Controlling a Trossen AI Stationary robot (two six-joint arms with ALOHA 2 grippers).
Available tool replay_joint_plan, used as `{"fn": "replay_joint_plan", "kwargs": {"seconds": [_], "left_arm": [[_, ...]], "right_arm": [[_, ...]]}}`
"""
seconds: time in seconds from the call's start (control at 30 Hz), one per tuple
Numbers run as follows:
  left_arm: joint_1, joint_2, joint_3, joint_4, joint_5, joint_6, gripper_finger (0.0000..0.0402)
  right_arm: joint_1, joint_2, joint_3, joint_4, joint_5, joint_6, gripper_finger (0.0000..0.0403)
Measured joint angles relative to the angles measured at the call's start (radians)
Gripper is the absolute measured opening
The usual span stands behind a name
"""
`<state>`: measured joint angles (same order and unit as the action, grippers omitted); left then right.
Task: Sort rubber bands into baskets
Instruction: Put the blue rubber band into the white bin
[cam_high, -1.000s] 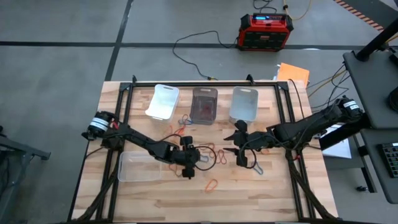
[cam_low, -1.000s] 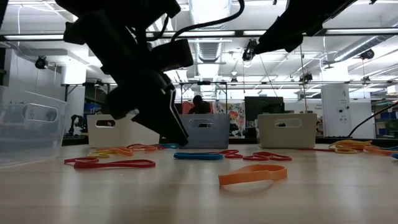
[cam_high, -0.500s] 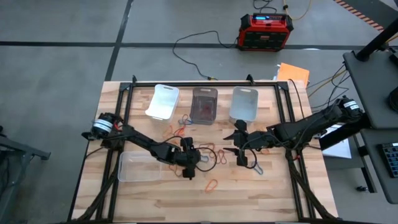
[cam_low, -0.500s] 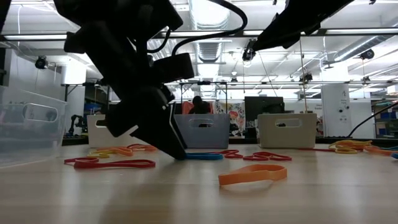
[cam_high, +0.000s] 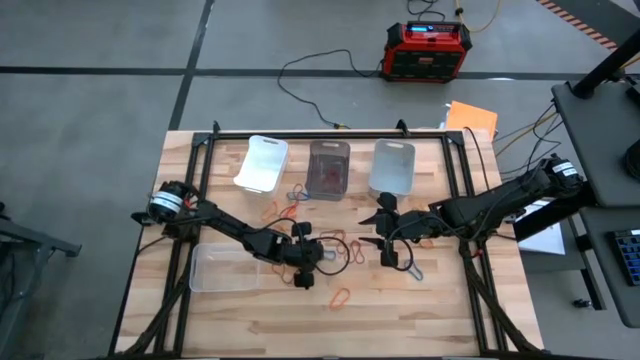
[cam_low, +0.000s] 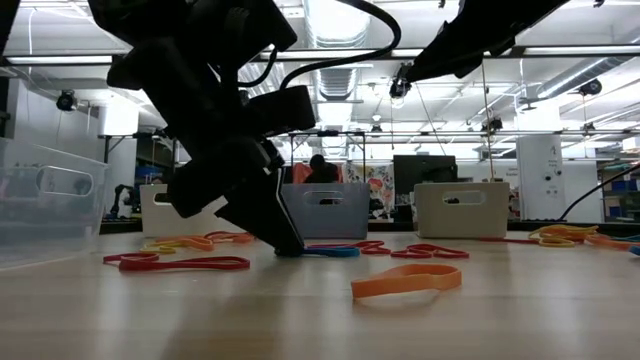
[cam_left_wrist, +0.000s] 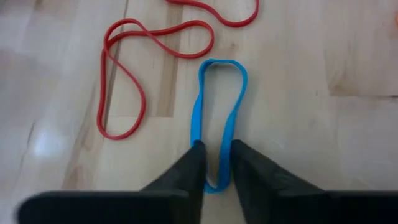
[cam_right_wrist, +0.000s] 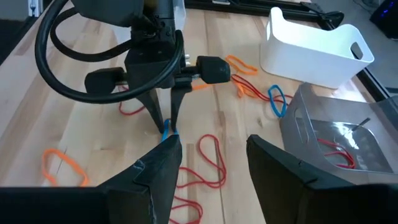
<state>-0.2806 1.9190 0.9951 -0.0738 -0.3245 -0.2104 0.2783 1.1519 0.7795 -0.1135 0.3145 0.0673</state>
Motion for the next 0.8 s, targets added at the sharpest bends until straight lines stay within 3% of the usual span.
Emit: {"fn": "replay_joint_plan", "kwargs": {"seconds": [0.1,0.4,0.67,0.8], "left_arm": [[0.004,-0.001,0.000,-0.001,0.011,0.011,0.0007],[0.002,-0.065,-0.005,-0.051,0.022,0.049,0.0000],[0.010,-0.273,-0.003,-0.208,0.027,0.139,0.0000],[0.047,-0.406,-0.003,-0.346,-0.031,0.175,0.0000]], "right_arm": [[0.000,0.000,0.000,0.000,0.000,0.000,0.0178],[0.000,0.000,0.000,0.000,0.000,0.000,0.0178],[0.000,0.000,0.000,-0.001,0.000,0.000,0.0178],[0.000,0.000,0.000,-0.001,0.000,0.000,0.0178]]}}
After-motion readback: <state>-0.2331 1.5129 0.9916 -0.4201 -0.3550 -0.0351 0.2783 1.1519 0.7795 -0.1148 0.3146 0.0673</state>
